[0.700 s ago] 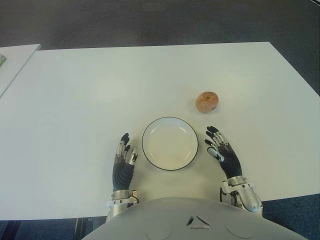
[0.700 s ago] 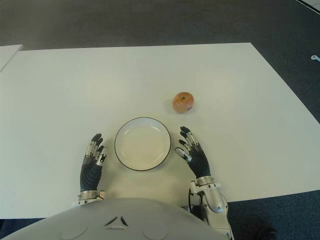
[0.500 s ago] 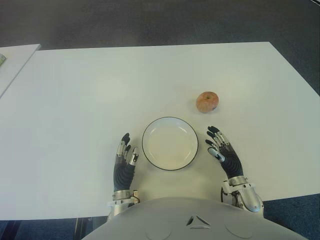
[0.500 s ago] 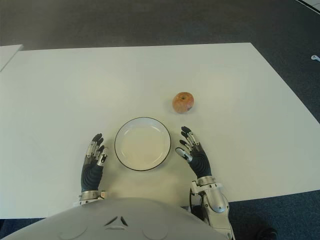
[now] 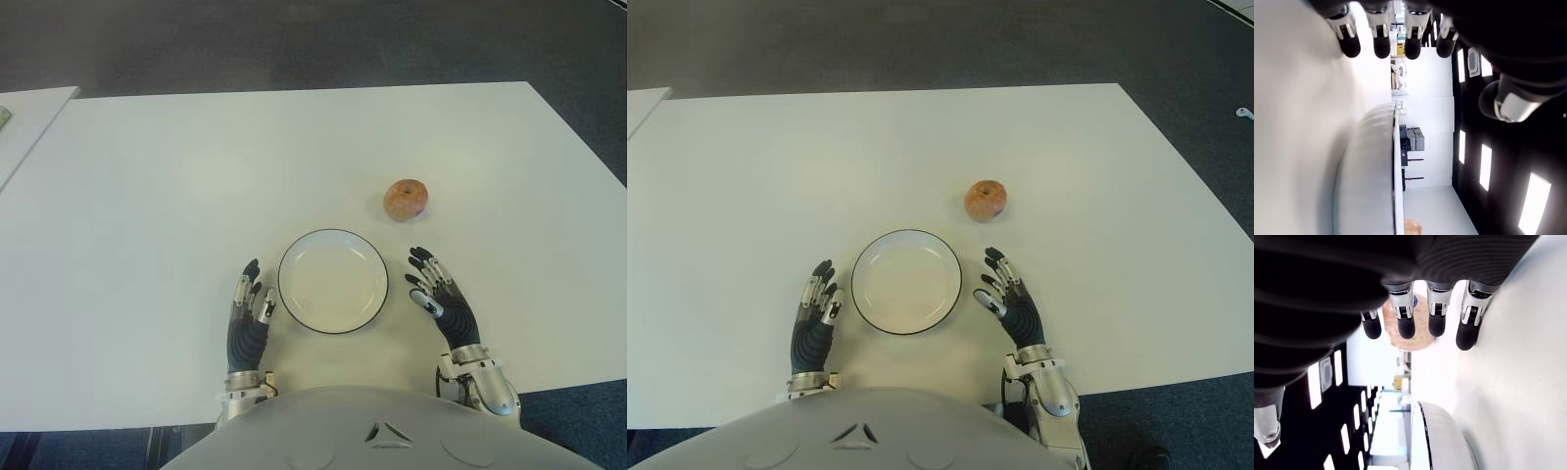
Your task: Put the apples into the plate.
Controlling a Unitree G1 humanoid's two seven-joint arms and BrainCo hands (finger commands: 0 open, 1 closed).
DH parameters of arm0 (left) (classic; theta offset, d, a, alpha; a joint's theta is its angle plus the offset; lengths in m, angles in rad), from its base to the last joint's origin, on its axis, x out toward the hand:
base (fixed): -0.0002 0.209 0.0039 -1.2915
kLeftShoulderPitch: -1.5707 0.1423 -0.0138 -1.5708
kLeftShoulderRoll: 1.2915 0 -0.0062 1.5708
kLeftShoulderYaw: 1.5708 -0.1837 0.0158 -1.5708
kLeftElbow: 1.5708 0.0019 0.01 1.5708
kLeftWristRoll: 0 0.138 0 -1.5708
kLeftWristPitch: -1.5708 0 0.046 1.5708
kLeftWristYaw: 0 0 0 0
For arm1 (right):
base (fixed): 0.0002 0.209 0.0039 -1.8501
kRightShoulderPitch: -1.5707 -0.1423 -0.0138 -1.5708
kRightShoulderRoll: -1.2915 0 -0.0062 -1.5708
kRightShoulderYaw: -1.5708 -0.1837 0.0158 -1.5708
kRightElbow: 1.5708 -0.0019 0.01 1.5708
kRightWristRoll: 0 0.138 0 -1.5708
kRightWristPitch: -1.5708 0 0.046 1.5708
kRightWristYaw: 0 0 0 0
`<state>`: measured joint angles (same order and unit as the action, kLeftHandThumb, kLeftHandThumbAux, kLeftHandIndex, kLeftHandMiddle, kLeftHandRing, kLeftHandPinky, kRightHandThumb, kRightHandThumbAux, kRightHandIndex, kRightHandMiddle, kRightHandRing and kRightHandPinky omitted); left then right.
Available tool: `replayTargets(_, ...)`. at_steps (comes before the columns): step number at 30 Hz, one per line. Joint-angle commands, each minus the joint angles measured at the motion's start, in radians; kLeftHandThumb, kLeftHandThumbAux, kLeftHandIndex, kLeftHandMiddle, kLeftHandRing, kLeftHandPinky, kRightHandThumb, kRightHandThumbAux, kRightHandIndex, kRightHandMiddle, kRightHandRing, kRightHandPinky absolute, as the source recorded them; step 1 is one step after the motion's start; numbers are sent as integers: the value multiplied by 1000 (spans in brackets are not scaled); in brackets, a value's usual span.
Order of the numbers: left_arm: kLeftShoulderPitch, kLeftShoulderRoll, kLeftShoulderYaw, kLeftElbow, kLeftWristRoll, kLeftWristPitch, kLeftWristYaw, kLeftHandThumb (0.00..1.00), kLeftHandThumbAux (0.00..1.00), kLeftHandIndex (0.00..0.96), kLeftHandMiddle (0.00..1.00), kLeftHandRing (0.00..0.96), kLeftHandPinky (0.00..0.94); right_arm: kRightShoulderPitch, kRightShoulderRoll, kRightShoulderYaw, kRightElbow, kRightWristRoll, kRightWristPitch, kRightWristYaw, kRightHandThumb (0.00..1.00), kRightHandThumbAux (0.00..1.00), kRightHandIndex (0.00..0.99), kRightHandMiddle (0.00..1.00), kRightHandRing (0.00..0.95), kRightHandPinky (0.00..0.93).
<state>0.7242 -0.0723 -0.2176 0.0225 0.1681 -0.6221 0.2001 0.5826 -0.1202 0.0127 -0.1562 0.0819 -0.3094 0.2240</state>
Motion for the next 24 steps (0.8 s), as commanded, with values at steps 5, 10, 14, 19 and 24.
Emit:
replayTargets(5,-25,-35,-9,68,21,-15,29,43,415,0,0,0,0,-79,-74,-107,-11,16,-19,-1,219,552,0,0,0,0)
replayTargets(10,-37,-38,-12,95,23,-29,39,40,419,0,0,0,0,-197,-139,-186,41,-34,-106,-19,244,579,0,0,0,0)
replayTargets(14,-51,-40,-11,119,20,-40,44,39,424,0,0,0,0,-272,-182,-219,128,-138,-245,-73,270,591,0,0,0,0)
replayTargets(19,-70,-45,-10,151,10,-58,44,41,429,0,0,0,0,-368,-241,-243,208,-303,-382,-168,331,576,10,1,0,0)
replayTargets(24,-88,-50,-9,169,1,-61,43,43,427,0,0,0,0,-474,-304,-233,293,-442,-430,-242,375,549,26,11,0,0)
